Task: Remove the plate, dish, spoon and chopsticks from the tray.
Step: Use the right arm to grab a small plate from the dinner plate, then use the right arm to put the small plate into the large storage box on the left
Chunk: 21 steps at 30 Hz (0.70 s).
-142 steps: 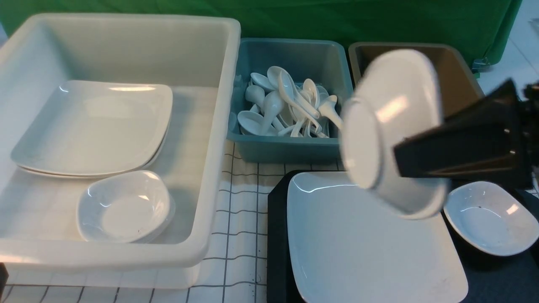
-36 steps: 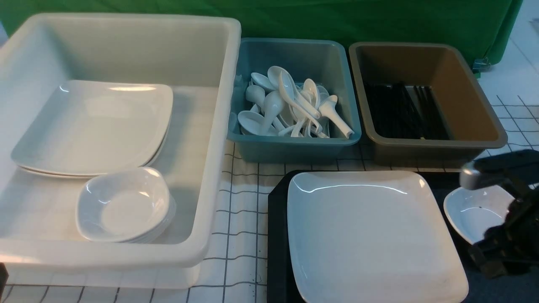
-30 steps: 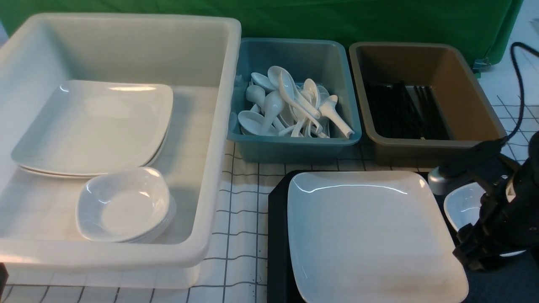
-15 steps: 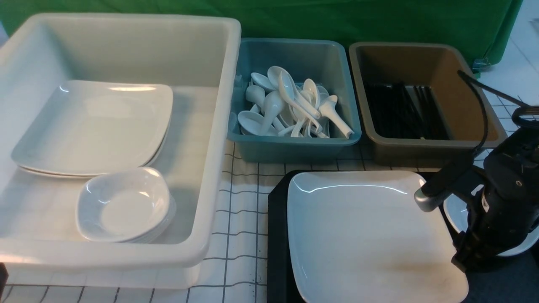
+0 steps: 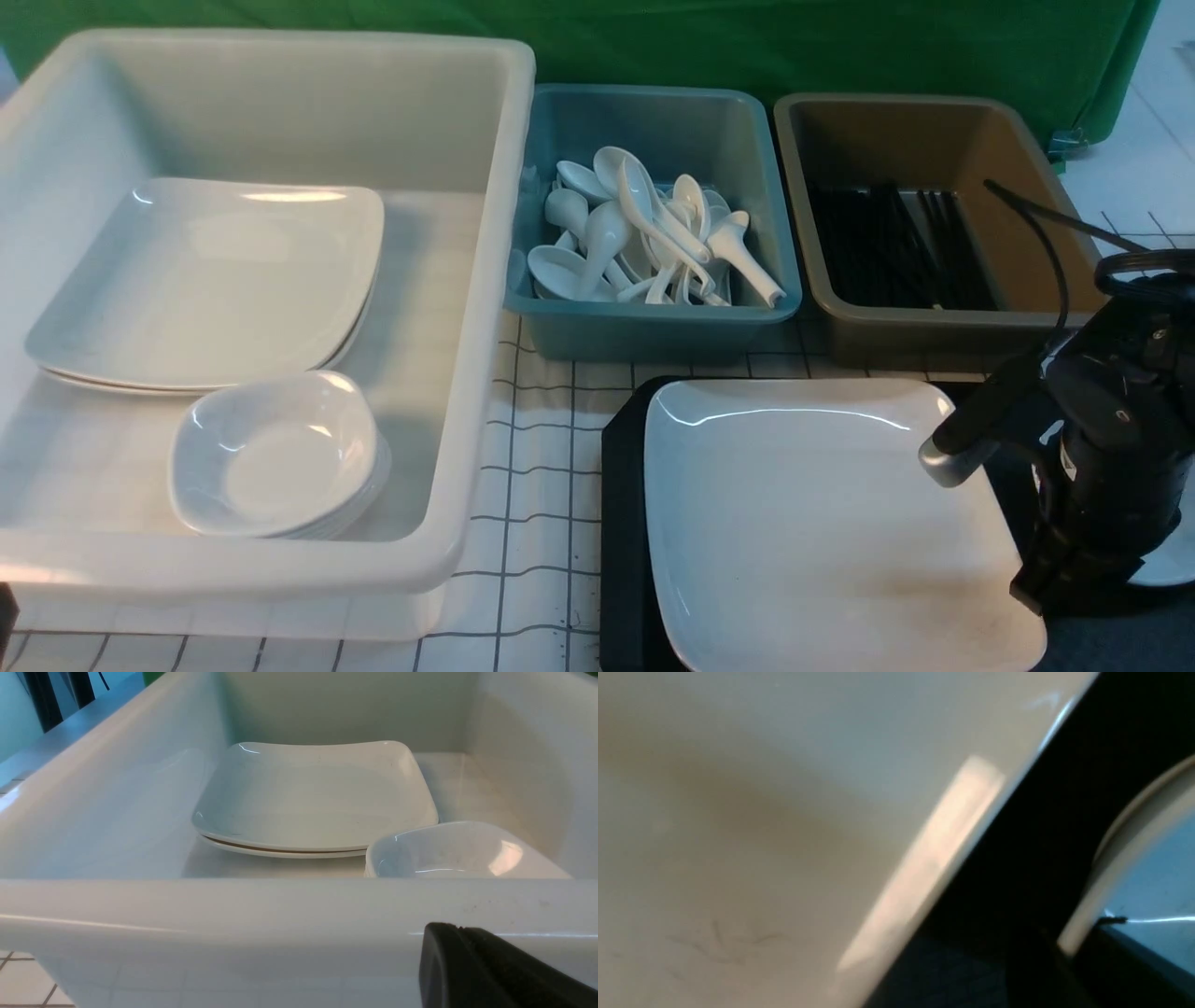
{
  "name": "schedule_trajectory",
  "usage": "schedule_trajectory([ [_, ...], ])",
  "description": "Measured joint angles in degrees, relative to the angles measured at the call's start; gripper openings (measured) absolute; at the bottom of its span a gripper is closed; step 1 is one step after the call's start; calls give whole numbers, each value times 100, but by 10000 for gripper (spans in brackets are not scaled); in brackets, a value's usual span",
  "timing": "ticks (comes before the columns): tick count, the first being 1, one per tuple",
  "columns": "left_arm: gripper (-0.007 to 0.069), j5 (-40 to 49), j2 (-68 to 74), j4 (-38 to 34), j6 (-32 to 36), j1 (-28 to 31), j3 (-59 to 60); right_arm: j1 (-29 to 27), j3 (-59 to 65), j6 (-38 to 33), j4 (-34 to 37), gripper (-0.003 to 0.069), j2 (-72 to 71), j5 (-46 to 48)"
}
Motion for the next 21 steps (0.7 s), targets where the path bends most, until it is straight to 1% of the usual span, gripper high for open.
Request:
schedule_trajectory([
  [5,21,0,0,0,0,0,0,0,-7,176,332,155,-293,435],
  [8,21,0,0,0,0,0,0,0,-21,142,523,120,-847,724],
  [9,21,0,0,0,0,0,0,0,-21,142,523,120,-847,724],
  [13,21,0,0,0,0,0,0,-5,-259,108,941,78,-1809,1148],
  [19,21,0,0,0,0,0,0,-5,-920,-122,1563,78,-2776,1371],
  [21,21,0,0,0,10,0,0,-5,-1405,-241,1899,78,-3079,1442],
])
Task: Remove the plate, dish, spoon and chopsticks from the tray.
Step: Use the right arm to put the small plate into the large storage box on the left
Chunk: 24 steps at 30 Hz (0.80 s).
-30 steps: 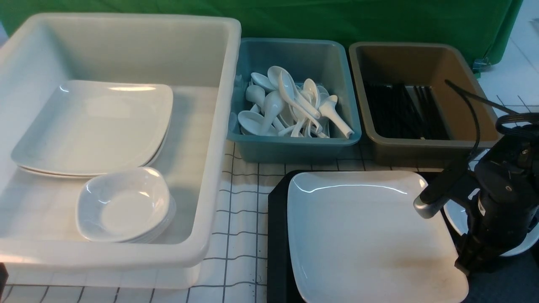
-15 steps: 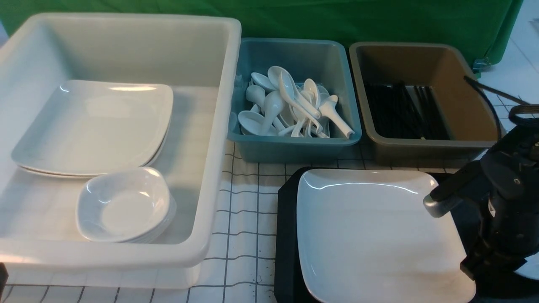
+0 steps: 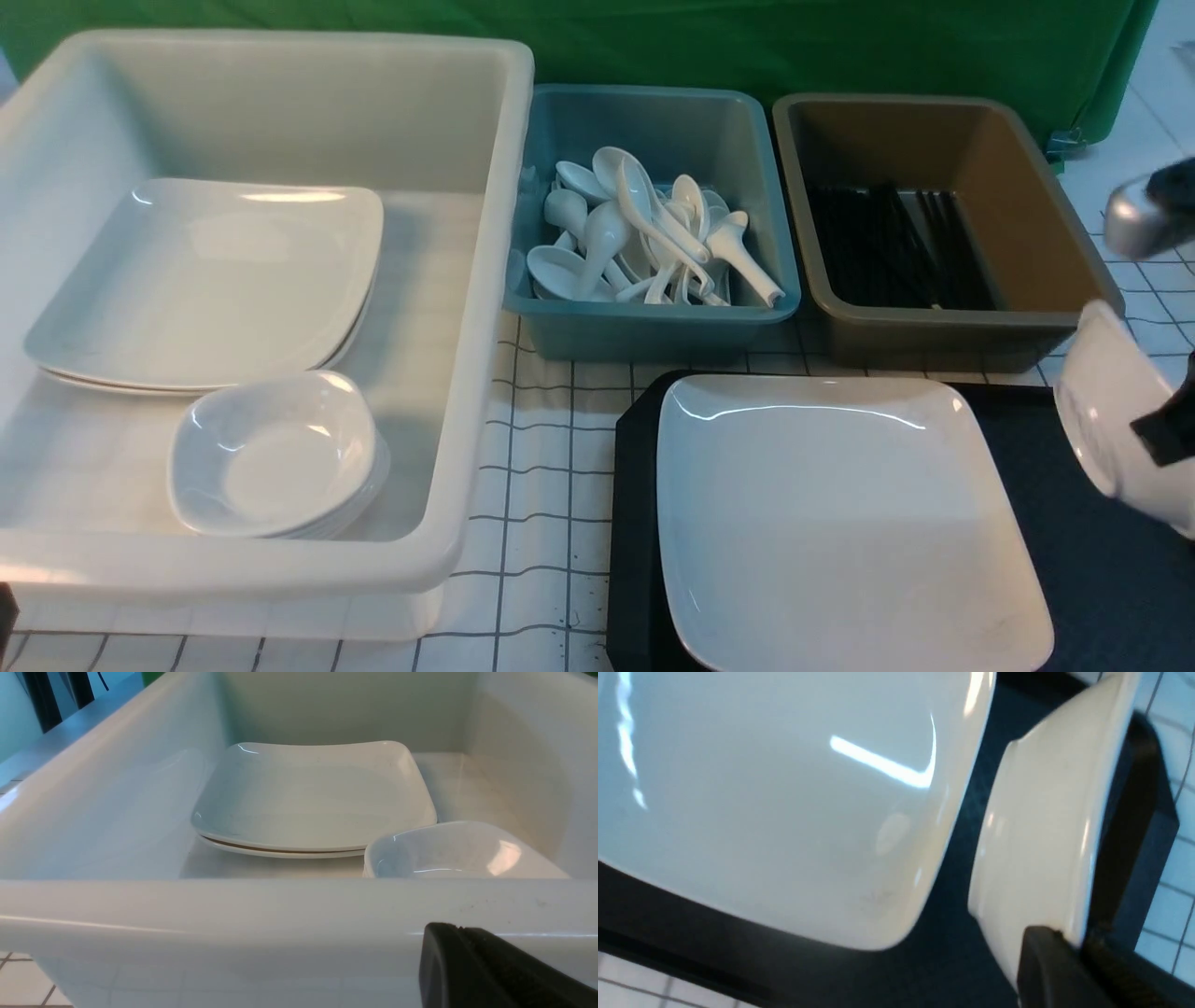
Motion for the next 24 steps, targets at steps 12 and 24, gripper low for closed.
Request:
schedule_trajectory([
  [12,21,0,0,0,0,0,0,337,-1136,-2310,3735,78,302,-405],
  [24,21,0,0,0,-12,0,0,2837,-2910,-4602,4203,78,2996,-1198],
])
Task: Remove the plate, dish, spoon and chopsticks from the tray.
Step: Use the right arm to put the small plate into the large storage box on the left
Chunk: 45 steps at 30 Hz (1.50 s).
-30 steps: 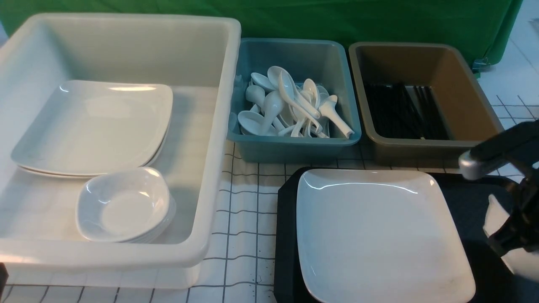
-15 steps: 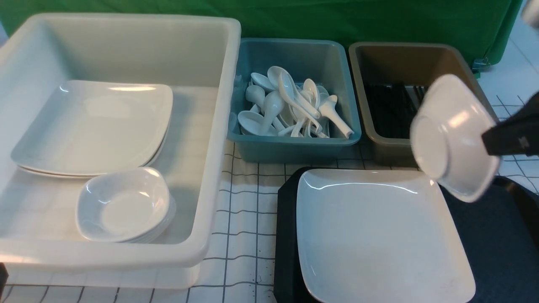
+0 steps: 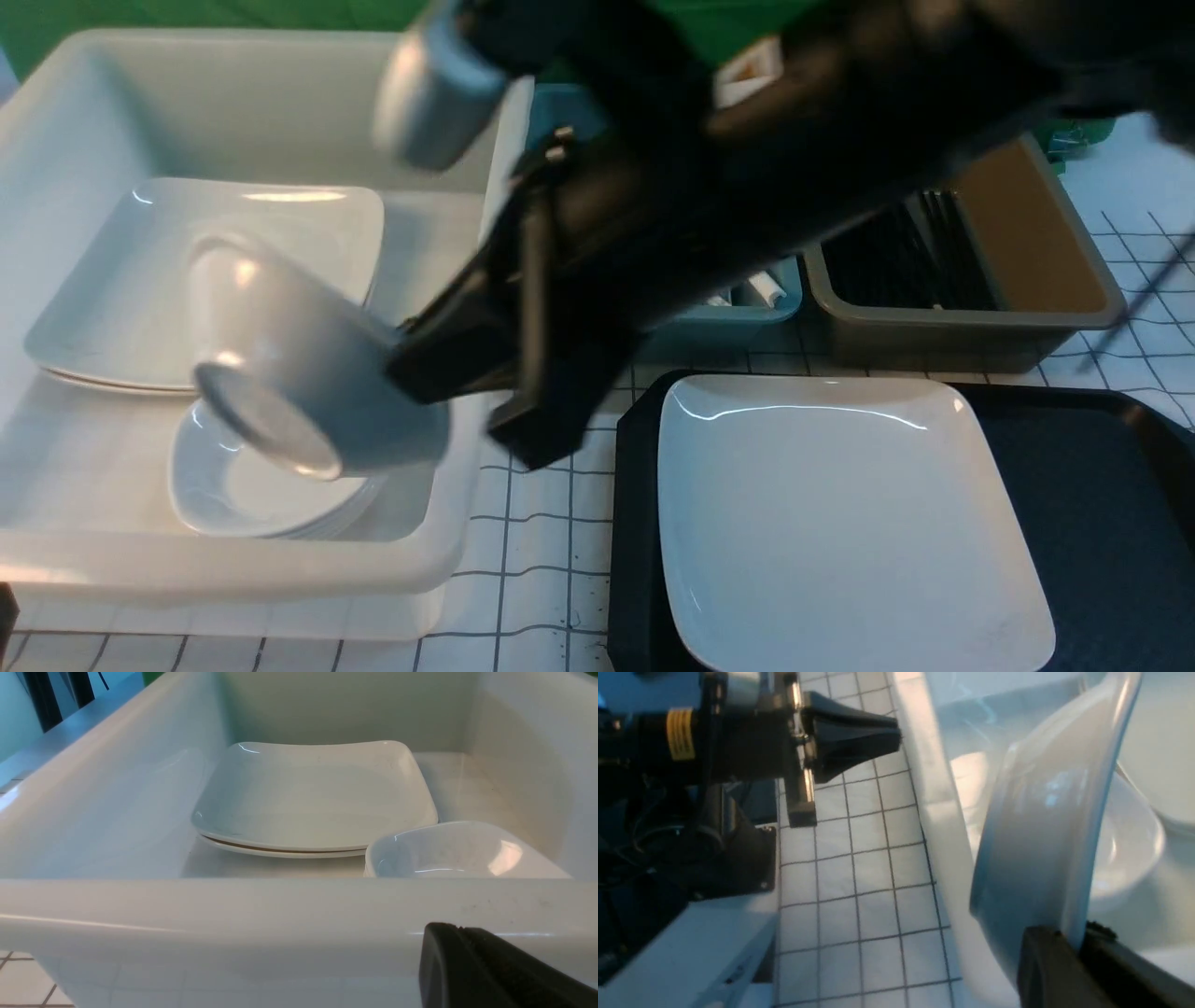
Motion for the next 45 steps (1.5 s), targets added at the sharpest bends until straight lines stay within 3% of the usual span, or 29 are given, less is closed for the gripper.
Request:
schedule_trajectory([
  [2,21,0,0,0,0,0,0,401,-712,-241,-637,78,809,-69],
  [10,21,0,0,0,0,0,0,769,-1812,-627,-2347,78,2419,-630],
  [21,21,0,0,0,8,0,0,779,-1859,-663,-2821,127,2944,-962],
  [25,21,0,0,0,8,0,0,779,-1870,-394,-2834,221,2944,-940],
  [31,21,0,0,0,8,0,0,779,-1882,710,-2855,455,2793,-639],
  [35,21,0,0,0,1,0,0,779,-1888,1393,-2856,501,2463,-114],
  [38,21,0,0,0,1,0,0,779,-1907,1700,-2856,475,2143,399],
  [43,21,0,0,0,1,0,0,779,-2036,2116,-2856,196,1247,1730],
  [45,21,0,0,0,1,0,0,779,-2051,2301,-2895,77,879,1844],
])
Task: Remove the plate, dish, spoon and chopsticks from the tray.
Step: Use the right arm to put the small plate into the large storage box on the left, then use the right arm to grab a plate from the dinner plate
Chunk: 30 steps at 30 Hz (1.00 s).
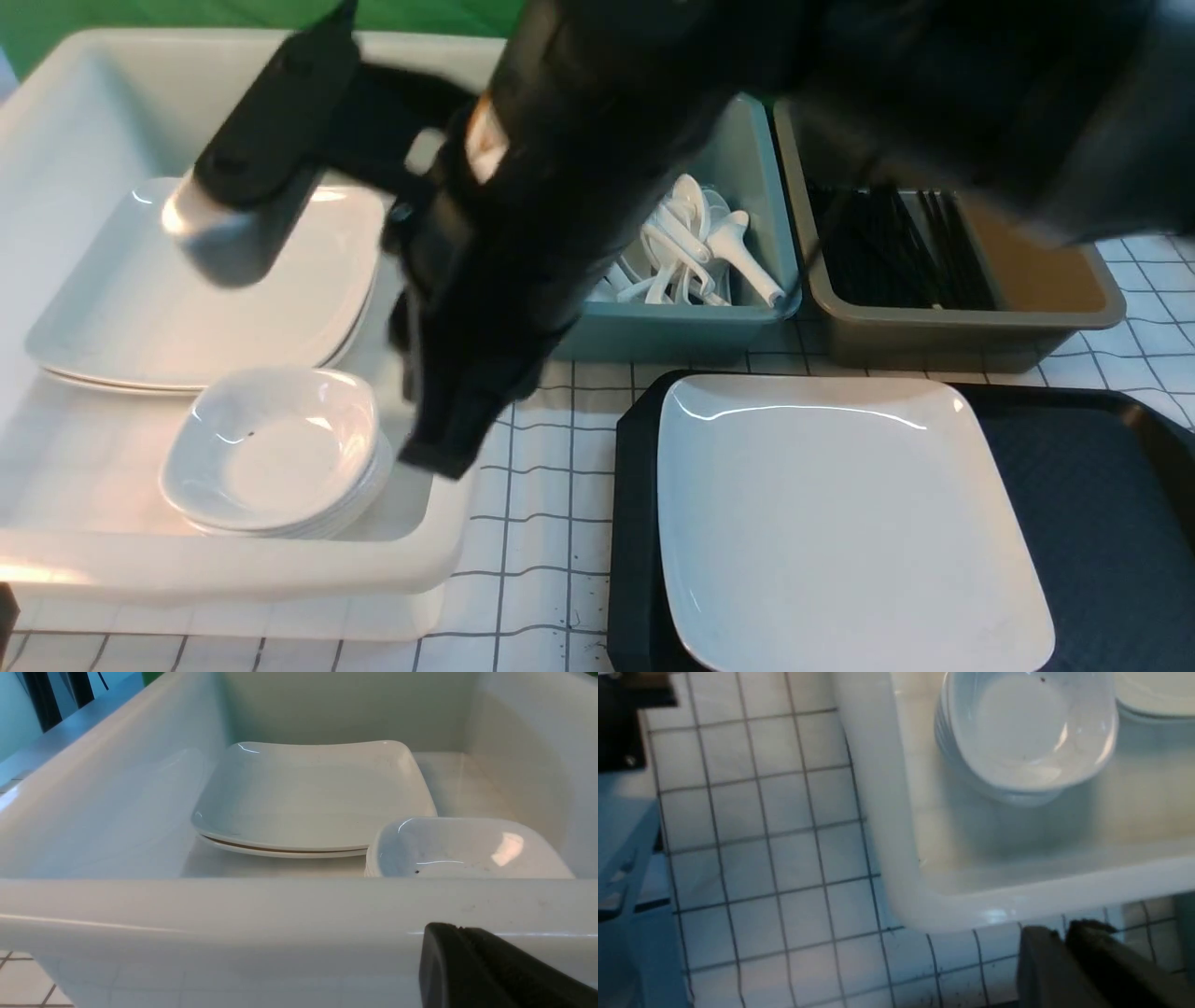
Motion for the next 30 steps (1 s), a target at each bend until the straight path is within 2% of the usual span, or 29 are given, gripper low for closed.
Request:
schedule_trajectory([
  [2,21,0,0,0,0,0,0,0,0,272,-81,32,-390,0],
  [9,21,-5,0,0,17,0,0,0,125,733,-464,30,-1647,0],
  [16,21,-2,0,0,11,0,0,0,1147,1406,-1035,30,-3396,2],
  [24,21,-2,0,0,11,0,0,0,3079,2303,-1126,32,-5572,2],
  [30,21,-7,0,0,0,0,0,0,5147,3316,-1139,32,-7484,2],
])
